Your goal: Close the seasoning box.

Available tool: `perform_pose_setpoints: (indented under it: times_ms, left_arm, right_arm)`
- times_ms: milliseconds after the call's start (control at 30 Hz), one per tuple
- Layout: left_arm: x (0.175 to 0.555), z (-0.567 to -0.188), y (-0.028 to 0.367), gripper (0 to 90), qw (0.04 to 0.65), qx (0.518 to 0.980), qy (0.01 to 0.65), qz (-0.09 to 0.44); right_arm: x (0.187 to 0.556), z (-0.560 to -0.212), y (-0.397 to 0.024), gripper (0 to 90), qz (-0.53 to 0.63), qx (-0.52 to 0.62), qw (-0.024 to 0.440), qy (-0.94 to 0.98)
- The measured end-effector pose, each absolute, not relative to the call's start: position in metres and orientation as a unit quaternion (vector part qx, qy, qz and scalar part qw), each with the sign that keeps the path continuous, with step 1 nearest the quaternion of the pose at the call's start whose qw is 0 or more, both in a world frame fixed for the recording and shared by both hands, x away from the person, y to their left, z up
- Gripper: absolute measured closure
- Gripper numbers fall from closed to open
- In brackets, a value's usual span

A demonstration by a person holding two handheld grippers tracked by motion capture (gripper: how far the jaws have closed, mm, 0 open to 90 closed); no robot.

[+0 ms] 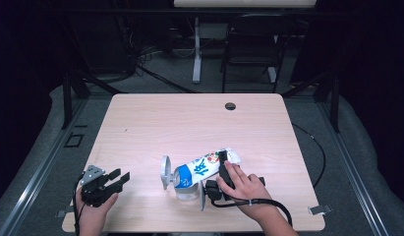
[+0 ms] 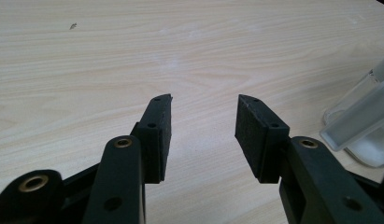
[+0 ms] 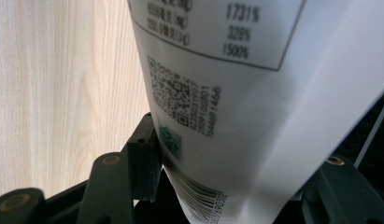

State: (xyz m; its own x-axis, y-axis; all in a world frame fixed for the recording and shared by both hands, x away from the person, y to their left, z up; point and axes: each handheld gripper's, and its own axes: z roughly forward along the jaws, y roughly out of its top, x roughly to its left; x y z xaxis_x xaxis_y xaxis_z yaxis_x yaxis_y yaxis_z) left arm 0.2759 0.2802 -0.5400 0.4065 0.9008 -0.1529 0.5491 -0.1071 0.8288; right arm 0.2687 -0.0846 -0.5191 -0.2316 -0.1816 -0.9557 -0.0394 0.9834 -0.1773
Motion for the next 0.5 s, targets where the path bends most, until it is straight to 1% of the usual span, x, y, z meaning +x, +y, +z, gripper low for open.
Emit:
perform_pose_setpoints:
  times_ms: [500]
  left_arm:
    - [0.2758,-0.5398,0.2807,56.3,0.435,0.717,0.507,0.201]
  right_arm:
    - [0.2709,-0.5193,-0.0852,45.7,-0.057,-0.072,0.616,0.782]
